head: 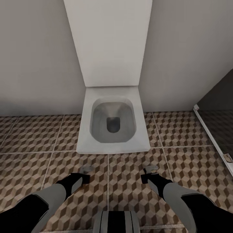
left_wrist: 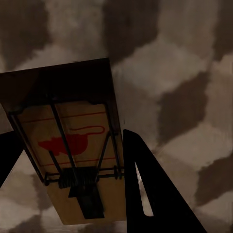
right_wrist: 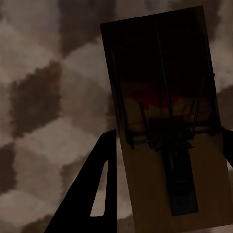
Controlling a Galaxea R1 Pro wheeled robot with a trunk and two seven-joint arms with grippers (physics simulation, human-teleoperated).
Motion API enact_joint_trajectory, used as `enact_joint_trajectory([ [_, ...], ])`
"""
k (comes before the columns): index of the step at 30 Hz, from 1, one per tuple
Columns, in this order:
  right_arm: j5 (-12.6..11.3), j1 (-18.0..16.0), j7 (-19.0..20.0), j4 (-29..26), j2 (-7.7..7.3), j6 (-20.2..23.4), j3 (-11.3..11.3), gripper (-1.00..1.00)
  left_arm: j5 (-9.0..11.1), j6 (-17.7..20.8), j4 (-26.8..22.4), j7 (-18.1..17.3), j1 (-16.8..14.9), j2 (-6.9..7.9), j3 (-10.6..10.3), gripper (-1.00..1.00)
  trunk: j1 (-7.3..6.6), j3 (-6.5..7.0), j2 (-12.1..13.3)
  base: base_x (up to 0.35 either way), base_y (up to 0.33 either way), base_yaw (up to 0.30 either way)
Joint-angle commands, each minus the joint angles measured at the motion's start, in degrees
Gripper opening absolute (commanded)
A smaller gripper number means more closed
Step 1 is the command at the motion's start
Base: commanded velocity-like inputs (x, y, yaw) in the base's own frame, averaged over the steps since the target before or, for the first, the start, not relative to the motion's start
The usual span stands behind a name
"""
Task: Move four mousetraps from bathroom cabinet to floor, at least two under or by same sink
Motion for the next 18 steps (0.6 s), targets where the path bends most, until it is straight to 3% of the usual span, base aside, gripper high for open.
enact_joint_trajectory([
  [1,0.02,-0.06,-0.06,0.09,0.02,0.17,0.45,-1.0,0.4,0.88,-0.19,1.19,0.0,0.05,-0.42,-1.0,-0.01,-0.03,-0.01,0.0,0.0,0.0],
  [8,0.04,-0.06,-0.06,0.09,-0.04,0.24,0.45,-1.0,0.43,2.7,-0.73,7.42,0.0,-0.07,-0.43,-1.0,-0.01,-0.03,-0.01,0.0,0.0,0.0],
  [18,0.04,-0.06,-0.06,0.09,0.01,0.45,0.45,-1.0,0.17,2.99,-0.6,7.24,0.0,-0.63,-0.55,-1.0,-0.01,-0.03,-0.01,0.0,0.0,0.0],
])
